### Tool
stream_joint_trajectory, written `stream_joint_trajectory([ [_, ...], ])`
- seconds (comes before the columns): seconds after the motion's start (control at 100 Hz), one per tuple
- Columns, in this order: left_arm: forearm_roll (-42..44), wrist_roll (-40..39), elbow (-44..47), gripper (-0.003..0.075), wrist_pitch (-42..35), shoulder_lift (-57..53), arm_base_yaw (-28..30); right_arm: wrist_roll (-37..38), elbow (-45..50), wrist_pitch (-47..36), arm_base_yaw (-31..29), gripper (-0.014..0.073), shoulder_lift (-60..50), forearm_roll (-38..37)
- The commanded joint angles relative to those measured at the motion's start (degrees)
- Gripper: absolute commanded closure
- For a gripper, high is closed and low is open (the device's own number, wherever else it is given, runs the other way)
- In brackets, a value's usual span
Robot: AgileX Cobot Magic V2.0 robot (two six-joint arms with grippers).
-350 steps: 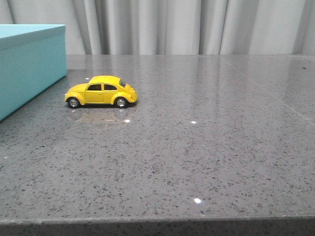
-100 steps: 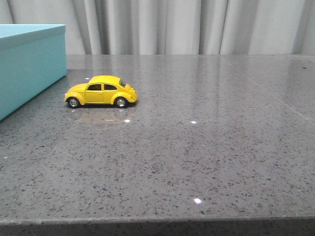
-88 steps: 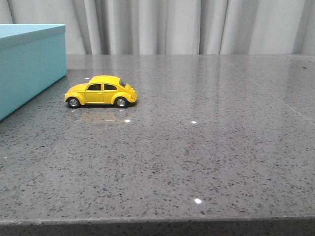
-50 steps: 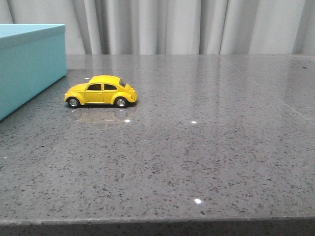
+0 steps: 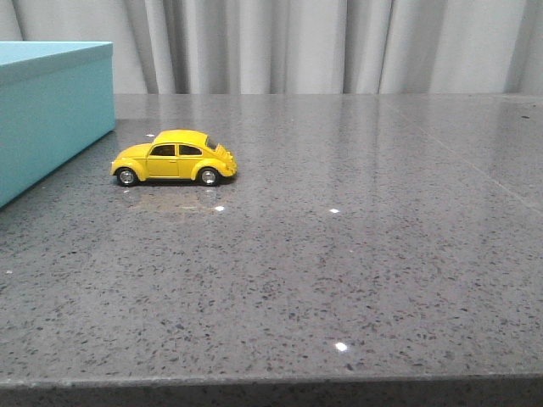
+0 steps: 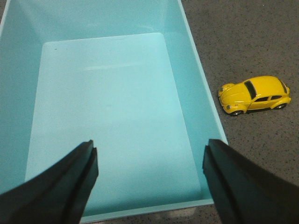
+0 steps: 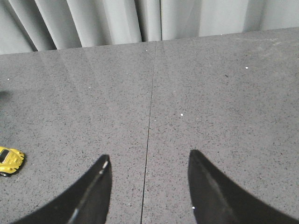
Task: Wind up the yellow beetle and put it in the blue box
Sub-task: 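Move the open right gripper over the yellow toy beetle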
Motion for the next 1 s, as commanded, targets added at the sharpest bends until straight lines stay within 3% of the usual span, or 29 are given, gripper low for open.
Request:
stream_joint_trajectory([
  [0.0, -1.2, 0.0, -2.0, 0.0246, -3.3, 0.1, -0.3, -1.8, -2.0, -5.0, 0.0, 0.0200, 2.1, 0.0],
  [0.25, -1.2, 0.0, -2.0, 0.0246, -3.3, 0.1, -0.3, -3.0, -2.4, -4.7, 0.3, 0.0200, 8.9, 0.0],
  [0.4, -1.2, 0.0, -2.0, 0.0246, -3.3, 0.1, -0.3, -0.5, -2.6, -8.8, 5.3, 0.0200, 12.0, -1.6],
  [0.71, -1.2, 0.0, -2.0, 0.0246, -3.4, 0.1, -0.3, 28.2, -12.5, -7.7, 24.1, 0.0200, 25.5, -29.6],
  [0.99, -1.2, 0.0, -2.0, 0.0246, -3.4, 0.1, -0.3, 45.4, -24.7, -5.2, 39.4, 0.0201, 43.4, -44.1],
])
